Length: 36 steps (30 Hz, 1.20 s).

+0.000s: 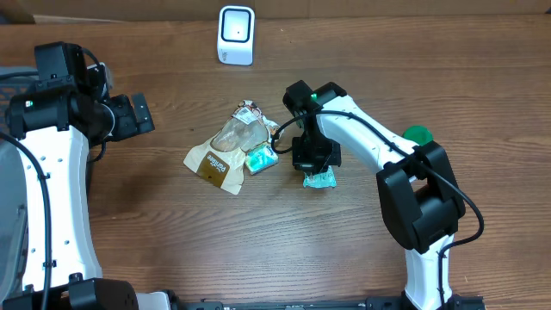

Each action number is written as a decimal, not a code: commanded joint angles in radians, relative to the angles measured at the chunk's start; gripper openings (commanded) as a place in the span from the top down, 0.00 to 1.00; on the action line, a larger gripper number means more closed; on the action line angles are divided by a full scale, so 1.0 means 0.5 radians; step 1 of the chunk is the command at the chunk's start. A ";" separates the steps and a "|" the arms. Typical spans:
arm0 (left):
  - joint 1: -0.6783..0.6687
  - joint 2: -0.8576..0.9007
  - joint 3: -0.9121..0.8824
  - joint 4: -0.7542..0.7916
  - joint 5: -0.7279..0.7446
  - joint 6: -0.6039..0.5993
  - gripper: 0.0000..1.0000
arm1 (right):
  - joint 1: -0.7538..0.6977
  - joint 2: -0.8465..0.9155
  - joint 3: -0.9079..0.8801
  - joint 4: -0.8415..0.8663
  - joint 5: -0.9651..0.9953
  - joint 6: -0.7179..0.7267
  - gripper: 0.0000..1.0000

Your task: Scan the item barcode

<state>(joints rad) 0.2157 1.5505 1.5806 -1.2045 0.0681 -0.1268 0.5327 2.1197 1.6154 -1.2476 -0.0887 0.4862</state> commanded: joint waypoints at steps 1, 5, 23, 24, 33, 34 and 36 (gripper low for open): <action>-0.013 -0.012 0.011 0.002 0.006 0.024 0.00 | 0.008 -0.053 -0.063 0.054 0.016 0.024 0.93; -0.013 -0.012 0.011 0.002 0.006 0.024 0.00 | 0.008 -0.053 -0.146 0.137 0.016 0.031 0.93; -0.013 -0.012 0.011 0.002 0.006 0.024 0.01 | 0.000 -0.054 -0.265 0.253 0.016 -0.104 0.57; -0.013 -0.012 0.011 0.002 0.005 0.024 0.00 | -0.002 -0.054 -0.229 0.223 0.016 -0.134 0.57; -0.013 -0.012 0.011 0.002 0.006 0.024 0.00 | -0.006 -0.055 0.230 -0.198 0.145 -0.079 0.62; -0.013 -0.012 0.011 0.002 0.006 0.024 0.00 | -0.009 -0.055 0.253 -0.246 0.175 -0.015 0.62; -0.013 -0.012 0.011 0.002 0.006 0.024 0.00 | -0.010 -0.055 0.261 -0.324 0.225 0.067 0.64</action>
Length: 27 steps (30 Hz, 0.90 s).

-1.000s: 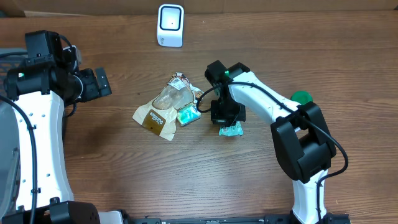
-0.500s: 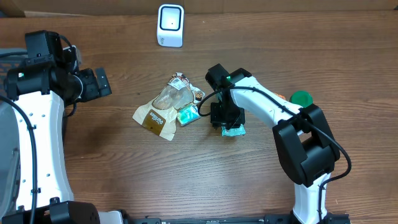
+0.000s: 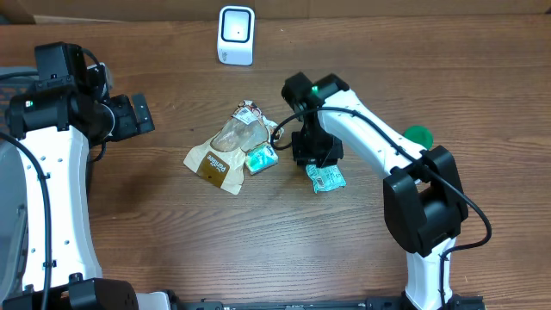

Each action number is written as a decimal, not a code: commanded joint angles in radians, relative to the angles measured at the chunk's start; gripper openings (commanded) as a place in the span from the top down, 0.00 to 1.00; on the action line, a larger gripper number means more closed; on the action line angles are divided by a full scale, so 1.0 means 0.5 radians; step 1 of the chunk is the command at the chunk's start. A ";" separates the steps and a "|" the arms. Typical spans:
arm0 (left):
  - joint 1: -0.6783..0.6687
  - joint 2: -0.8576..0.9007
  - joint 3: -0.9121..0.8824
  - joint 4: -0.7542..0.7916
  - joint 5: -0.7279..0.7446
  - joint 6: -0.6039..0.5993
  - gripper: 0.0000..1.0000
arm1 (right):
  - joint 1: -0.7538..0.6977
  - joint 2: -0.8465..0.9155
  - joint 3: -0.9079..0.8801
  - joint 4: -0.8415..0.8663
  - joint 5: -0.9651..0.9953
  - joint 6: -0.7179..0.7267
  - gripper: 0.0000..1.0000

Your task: Scan the item barcode

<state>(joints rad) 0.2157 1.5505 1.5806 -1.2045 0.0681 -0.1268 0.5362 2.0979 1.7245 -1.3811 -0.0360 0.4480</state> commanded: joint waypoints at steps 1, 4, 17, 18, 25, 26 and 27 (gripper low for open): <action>-0.013 -0.012 0.011 0.002 0.006 0.024 0.00 | -0.017 -0.011 0.039 -0.101 0.164 0.211 0.65; -0.013 -0.012 0.011 0.002 0.006 0.024 0.00 | -0.016 -0.011 -0.007 -0.152 0.195 0.301 0.69; -0.013 -0.012 0.011 0.002 0.006 0.024 0.00 | 0.052 -0.011 -0.199 -0.093 0.156 0.328 0.90; -0.013 -0.012 0.011 0.002 0.005 0.024 0.00 | 0.052 -0.011 -0.204 -0.082 0.151 0.332 0.90; -0.013 -0.012 0.011 0.002 0.006 0.024 0.00 | 0.065 -0.011 -0.275 -0.009 0.121 0.332 0.89; -0.013 -0.012 0.011 0.002 0.006 0.024 0.00 | 0.065 -0.011 -0.296 0.015 0.115 0.332 0.90; -0.013 -0.012 0.011 0.002 0.006 0.024 0.00 | 0.065 -0.011 -0.317 0.039 0.114 0.332 0.89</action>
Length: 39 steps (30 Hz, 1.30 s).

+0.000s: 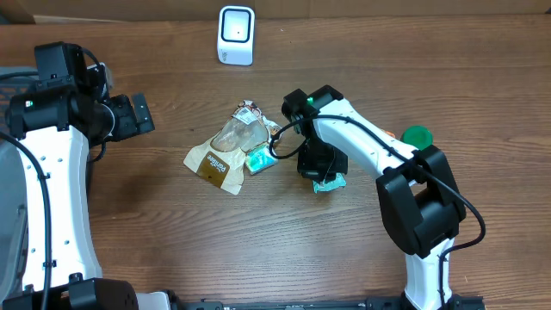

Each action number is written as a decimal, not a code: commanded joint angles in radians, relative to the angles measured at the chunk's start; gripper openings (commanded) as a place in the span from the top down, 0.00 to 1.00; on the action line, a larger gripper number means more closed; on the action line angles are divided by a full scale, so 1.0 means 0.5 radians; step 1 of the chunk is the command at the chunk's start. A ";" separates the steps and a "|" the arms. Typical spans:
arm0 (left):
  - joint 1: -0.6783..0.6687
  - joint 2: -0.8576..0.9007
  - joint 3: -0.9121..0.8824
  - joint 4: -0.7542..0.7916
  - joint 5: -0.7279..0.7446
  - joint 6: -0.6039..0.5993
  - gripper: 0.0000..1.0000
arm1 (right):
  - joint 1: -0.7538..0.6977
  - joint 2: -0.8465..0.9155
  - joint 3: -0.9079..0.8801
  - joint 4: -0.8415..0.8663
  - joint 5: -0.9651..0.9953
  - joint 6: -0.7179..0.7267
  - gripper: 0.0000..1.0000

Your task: Scan the item barcode

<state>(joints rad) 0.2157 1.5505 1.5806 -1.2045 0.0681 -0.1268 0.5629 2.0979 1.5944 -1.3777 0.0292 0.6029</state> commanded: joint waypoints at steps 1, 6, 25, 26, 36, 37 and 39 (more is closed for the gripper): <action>-0.013 -0.012 0.011 0.002 0.006 0.024 0.00 | 0.011 -0.011 -0.076 0.061 -0.017 0.022 0.89; -0.013 -0.012 0.011 0.002 0.006 0.024 0.00 | 0.011 -0.011 -0.154 0.168 -0.017 0.022 0.89; -0.013 -0.012 0.011 0.002 0.006 0.024 0.00 | 0.011 -0.011 -0.267 0.339 -0.009 -0.069 0.61; -0.013 -0.012 0.011 0.002 0.006 0.024 0.00 | 0.011 -0.011 -0.258 0.339 -0.009 -0.112 0.61; -0.013 -0.012 0.011 0.002 0.006 0.024 0.00 | 0.005 -0.079 0.089 0.167 -0.018 -0.334 0.48; -0.013 -0.012 0.011 0.002 0.005 0.024 0.00 | 0.005 -0.086 0.104 0.158 -0.037 -0.334 0.48; -0.013 -0.012 0.011 0.002 0.006 0.024 0.00 | 0.005 -0.093 0.109 0.156 -0.147 -0.333 0.48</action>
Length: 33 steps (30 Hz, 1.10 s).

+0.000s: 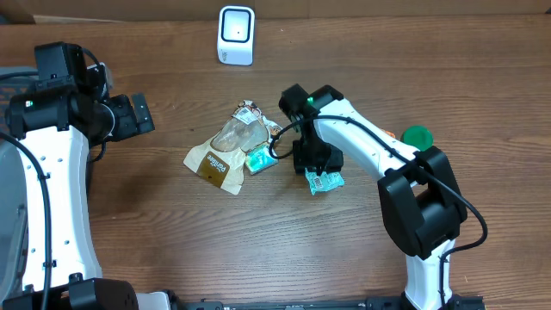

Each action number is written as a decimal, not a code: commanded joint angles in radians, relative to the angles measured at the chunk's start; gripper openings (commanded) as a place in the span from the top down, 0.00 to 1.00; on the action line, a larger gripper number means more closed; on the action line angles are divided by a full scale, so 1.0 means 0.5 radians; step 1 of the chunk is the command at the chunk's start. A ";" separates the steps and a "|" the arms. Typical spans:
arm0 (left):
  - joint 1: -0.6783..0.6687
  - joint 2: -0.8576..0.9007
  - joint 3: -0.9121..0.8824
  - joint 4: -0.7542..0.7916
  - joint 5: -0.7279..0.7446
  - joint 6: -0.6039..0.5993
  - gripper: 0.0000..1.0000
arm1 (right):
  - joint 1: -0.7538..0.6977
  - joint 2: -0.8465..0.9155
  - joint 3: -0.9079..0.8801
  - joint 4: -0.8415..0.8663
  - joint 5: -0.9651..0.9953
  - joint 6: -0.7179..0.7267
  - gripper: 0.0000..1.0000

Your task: Scan the item barcode

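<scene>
A small teal packet [325,181] lies on the wooden table just right of centre. My right gripper [314,164] stands over its upper left edge and appears shut on it, though its body hides the jaws. The white barcode scanner [236,34] stands at the far edge of the table, well away from the packet. At the left, my left gripper [138,113] hangs over bare wood, holding nothing I can see; whether it is open does not show.
A brown snack pouch [217,158] with a clear window lies left of centre, a second teal packet [259,158] against its right side. A green round cap [417,135] sits right of the right arm. A grey bin edge [10,82] shows at far left.
My right gripper has shifted slightly up and left, and the teal packet has shifted left with it; more of the packet now shows below the gripper. The left arm has not moved.
My right gripper first stood over the teal packet's top. Then it was farther back, the packet lying bare in front of it. Then it covered most of the packet. Now it sits slightly up and left, the packet shifted along with it.
</scene>
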<state>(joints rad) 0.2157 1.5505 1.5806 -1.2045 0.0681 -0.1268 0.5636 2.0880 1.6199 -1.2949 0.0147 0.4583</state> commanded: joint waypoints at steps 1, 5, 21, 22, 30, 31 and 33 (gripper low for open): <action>-0.013 -0.012 0.011 0.002 0.006 0.024 0.01 | 0.004 -0.072 0.056 -0.009 -0.192 -0.044 0.48; -0.013 -0.012 0.011 0.002 0.006 0.024 0.00 | 0.021 -0.065 -0.014 0.052 -0.413 -0.042 0.64; -0.014 -0.012 0.011 0.002 0.006 0.024 0.00 | 0.006 -0.065 -0.384 0.230 -0.122 0.030 0.71; -0.013 -0.012 0.011 0.002 0.006 0.024 0.00 | -0.024 -0.065 -0.387 0.223 -0.053 0.034 0.71; -0.013 -0.012 0.011 0.002 0.006 0.024 0.00 | -0.321 -0.065 -0.387 0.311 0.249 0.060 0.73; -0.013 -0.012 0.011 0.002 0.006 0.024 0.00 | -0.358 -0.065 -0.387 0.348 0.246 0.038 0.74; -0.013 -0.012 0.011 0.002 0.005 0.024 0.00 | -0.422 -0.066 -0.386 0.441 0.247 -0.026 0.75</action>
<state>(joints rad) 0.2157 1.5505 1.5806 -1.2045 0.0681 -0.1268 0.3878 2.0727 1.4330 -1.1122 0.0746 0.4656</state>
